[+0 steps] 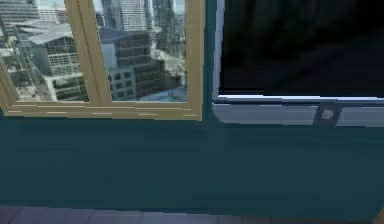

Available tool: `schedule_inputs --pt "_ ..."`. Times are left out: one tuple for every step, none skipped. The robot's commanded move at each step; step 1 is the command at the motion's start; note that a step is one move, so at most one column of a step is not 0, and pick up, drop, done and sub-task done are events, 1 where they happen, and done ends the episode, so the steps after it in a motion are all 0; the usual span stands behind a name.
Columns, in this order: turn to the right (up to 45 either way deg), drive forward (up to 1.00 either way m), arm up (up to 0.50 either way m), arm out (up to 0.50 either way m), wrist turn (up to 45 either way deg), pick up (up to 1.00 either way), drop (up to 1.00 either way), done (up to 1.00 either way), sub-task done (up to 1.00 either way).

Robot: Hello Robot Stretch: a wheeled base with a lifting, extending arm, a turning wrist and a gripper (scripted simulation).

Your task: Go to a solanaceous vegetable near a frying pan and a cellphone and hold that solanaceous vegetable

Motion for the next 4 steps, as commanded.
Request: schedule_inputs --pt "0.0 0.60 0.00 0.00 0.0 0.00 0.00 0.00 0.00" --pt "-45.0 0.00 0.00 0.00 0.0 0.00 0.00 0.00 0.00" --pt "-45.0 0.00 0.00 0.00 0.0 0.00 0.00 0.00 0.00" --pt "-3.0 0.00 0.00 0.00 0.0 0.00 0.00 0.00 0.00"
